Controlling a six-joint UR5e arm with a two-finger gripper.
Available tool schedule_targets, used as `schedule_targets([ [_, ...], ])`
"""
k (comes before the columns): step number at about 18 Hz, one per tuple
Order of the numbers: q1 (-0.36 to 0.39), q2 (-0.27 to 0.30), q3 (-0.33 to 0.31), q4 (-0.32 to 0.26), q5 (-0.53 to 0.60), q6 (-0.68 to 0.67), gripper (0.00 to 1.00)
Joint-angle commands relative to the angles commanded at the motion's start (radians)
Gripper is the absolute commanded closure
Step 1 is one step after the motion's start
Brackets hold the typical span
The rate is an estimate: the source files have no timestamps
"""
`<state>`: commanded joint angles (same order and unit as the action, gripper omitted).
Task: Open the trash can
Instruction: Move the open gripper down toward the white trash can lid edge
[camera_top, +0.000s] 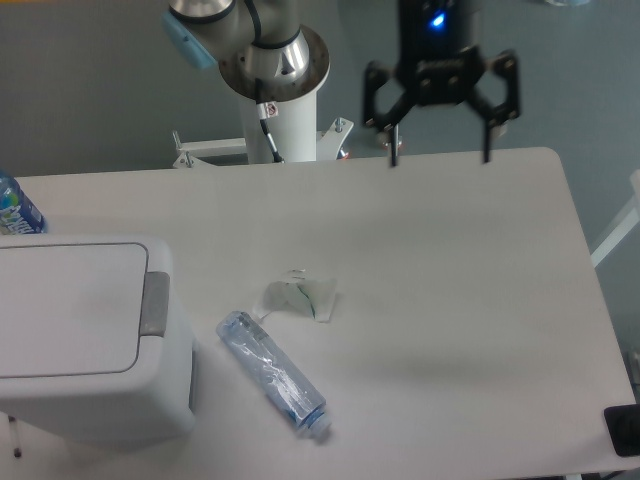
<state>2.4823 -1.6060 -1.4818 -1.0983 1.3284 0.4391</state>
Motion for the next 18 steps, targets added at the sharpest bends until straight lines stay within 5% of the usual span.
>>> schedule_targets([
  [7,-0.06,-0.049,-0.003,0.0,-0.172,-0.264,0.0],
  [18,-0.14,-0.124,-0.012,0.014,-0.226,-0.315,0.0],
])
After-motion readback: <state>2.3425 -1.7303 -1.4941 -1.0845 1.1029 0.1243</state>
